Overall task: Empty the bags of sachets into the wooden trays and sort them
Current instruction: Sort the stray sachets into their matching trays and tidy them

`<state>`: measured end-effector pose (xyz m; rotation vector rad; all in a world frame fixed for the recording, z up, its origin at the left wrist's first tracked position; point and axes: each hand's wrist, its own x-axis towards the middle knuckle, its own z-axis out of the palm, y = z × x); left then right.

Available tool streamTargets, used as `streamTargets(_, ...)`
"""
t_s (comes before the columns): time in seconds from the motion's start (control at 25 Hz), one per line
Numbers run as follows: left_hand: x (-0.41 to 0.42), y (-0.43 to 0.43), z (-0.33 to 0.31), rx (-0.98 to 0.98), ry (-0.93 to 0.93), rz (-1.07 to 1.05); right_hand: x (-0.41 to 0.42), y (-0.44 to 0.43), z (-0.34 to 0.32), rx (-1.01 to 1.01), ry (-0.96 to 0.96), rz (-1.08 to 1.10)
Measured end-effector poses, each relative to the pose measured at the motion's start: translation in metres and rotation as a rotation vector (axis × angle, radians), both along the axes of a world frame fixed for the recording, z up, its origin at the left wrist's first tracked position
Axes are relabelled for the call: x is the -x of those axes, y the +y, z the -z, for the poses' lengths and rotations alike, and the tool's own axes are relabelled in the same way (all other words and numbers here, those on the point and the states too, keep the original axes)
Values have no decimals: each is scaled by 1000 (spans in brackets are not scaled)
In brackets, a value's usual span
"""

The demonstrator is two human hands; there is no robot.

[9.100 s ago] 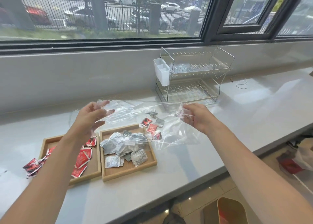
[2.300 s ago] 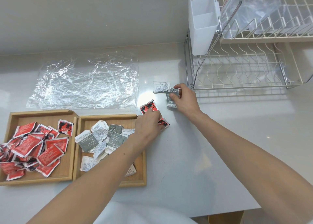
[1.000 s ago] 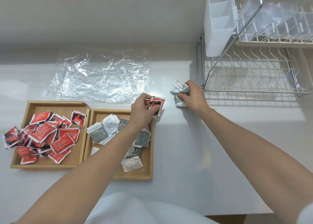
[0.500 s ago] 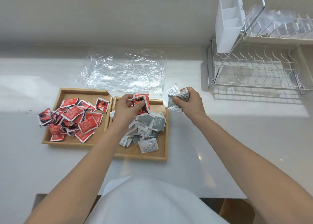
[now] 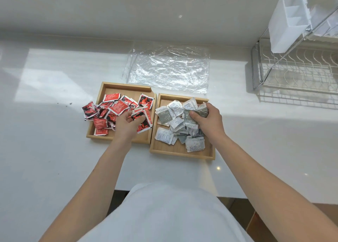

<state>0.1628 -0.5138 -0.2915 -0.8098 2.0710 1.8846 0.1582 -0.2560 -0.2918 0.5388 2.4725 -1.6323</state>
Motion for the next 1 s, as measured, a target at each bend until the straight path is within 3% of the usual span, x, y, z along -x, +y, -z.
streamTargets(0.24, -9, -49, 27, 102, -38, -10, -4, -44, 7, -182, -53, -10)
streamTargets(0.68, -8, -61, 42, 414, 74, 194, 6, -96, 17, -822, -84, -225)
streamTargets(0.84, -11, -54, 42, 474, 177, 282, 5, -98, 20, -905, -92, -235)
streamTargets(1.0, -11, -48, 42, 633, 205, 418, -2, -94, 29, -834, -75, -222)
